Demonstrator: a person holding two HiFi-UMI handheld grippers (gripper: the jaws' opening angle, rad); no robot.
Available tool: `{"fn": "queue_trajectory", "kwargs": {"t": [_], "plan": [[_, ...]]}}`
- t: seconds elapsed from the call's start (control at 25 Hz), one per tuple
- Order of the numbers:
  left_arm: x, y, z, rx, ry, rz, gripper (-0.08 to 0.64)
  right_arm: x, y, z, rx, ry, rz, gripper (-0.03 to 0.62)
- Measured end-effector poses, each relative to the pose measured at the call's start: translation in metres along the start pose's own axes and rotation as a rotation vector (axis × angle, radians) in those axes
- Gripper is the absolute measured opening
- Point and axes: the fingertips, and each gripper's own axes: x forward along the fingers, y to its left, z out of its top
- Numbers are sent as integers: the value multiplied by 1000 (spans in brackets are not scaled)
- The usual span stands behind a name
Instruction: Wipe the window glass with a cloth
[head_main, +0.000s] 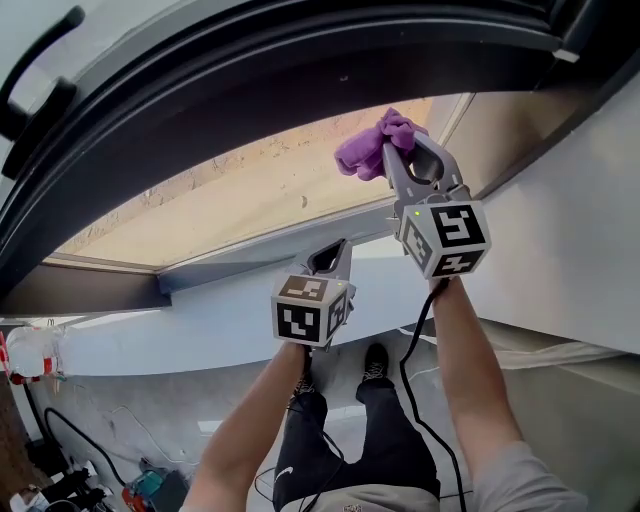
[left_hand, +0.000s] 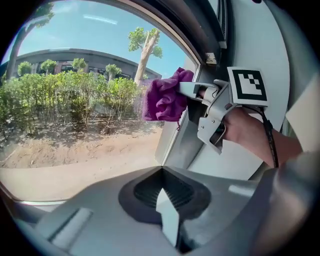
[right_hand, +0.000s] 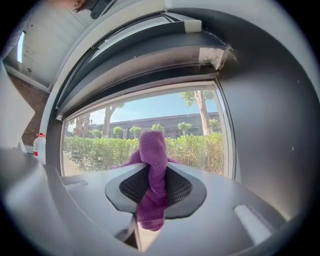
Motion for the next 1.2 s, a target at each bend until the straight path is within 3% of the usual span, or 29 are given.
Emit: {"fn": "queue_trajectory", "kwargs": {"t": [0.28, 0.48, 0.72, 1.2], "plan": [[24, 13, -15, -2, 32, -27, 0, 13, -8, -52, 20, 56, -16, 99], [40, 17, -30, -5, 40, -39, 0, 15, -12, -78, 46, 32, -20, 100], [59, 26, -64, 4, 43, -51, 0, 11, -15, -144, 58, 61, -38, 100], [91, 34, -102, 13, 72, -97, 0, 12, -33, -290, 79, 296, -121, 100]]}}
